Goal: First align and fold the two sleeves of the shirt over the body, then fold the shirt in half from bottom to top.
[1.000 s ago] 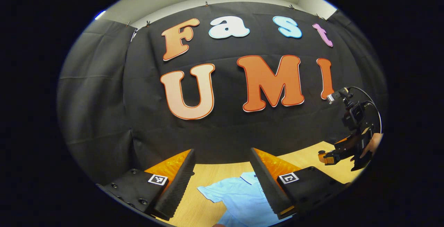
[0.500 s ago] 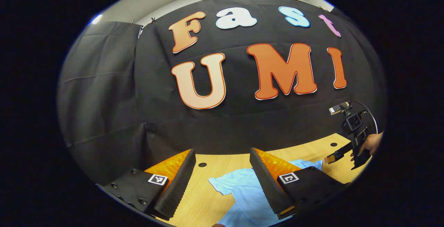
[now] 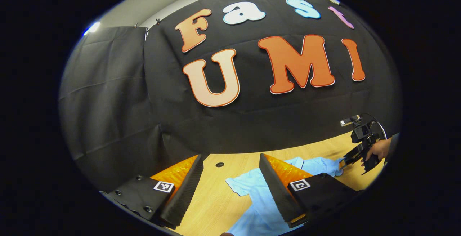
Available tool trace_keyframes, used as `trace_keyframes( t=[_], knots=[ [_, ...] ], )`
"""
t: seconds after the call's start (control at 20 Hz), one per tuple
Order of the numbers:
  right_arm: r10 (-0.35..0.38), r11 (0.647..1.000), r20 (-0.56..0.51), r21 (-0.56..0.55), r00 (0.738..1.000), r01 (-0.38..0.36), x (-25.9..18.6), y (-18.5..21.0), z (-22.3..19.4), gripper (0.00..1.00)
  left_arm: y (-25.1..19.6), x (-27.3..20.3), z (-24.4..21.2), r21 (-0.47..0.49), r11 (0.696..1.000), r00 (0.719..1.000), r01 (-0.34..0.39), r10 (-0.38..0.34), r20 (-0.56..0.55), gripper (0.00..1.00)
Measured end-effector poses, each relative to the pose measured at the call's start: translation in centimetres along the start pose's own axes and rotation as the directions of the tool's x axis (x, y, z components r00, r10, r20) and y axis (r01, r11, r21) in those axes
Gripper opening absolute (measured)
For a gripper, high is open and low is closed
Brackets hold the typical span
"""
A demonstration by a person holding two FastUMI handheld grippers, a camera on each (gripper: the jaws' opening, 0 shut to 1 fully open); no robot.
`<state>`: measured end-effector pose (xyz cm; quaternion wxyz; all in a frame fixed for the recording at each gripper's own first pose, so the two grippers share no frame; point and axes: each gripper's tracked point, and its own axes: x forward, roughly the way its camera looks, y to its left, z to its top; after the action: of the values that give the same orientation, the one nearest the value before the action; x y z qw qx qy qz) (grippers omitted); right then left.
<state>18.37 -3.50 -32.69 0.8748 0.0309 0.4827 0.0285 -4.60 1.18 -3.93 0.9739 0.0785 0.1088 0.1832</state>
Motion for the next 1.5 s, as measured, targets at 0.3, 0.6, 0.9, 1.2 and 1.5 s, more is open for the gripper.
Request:
trace_keyframes(
  t=[0.3, 0.6, 0.9, 1.2, 1.5],
  knots=[
    [-0.019, 1.0, -0.053, 0.003, 0.998, 0.02, 1.8, 1.2, -0.8, 0.64, -0.3, 0.0, 0.0, 0.031, 0.999, 1.0, -0.007, 0.008, -0.018, 1.0],
    [-0.002, 0.995, -0.058, 0.098, 0.998, 0.008, 2.3, 1.9, -0.2, 0.19, -0.8, -0.3, 0.0, 0.049, 0.999, 1.0, 0.004, -0.003, -0.025, 1.0],
    [0.099, 0.98, 0.008, 0.174, 0.995, -0.099, 1.3, 2.5, 1.8, 0.05, -0.2, -1.1, -0.5, 0.041, 0.999, 1.0, 0.01, -0.009, -0.026, 1.0],
    [0.154, 0.976, 0.121, 0.139, 0.981, -0.17, -1.3, 5.9, 4.4, 0.05, 1.7, 0.9, -2.4, 0.012, 0.999, 0.998, 0.049, -0.049, -0.032, 1.0],
    [0.156, 0.985, 0.202, 0.046, 0.967, -0.168, -3.5, 11.5, 6.3, 0.05, 4.0, 6.2, -6.3, -0.076, 0.986, 0.986, 0.146, -0.152, -0.07, 1.0]
  ],
)
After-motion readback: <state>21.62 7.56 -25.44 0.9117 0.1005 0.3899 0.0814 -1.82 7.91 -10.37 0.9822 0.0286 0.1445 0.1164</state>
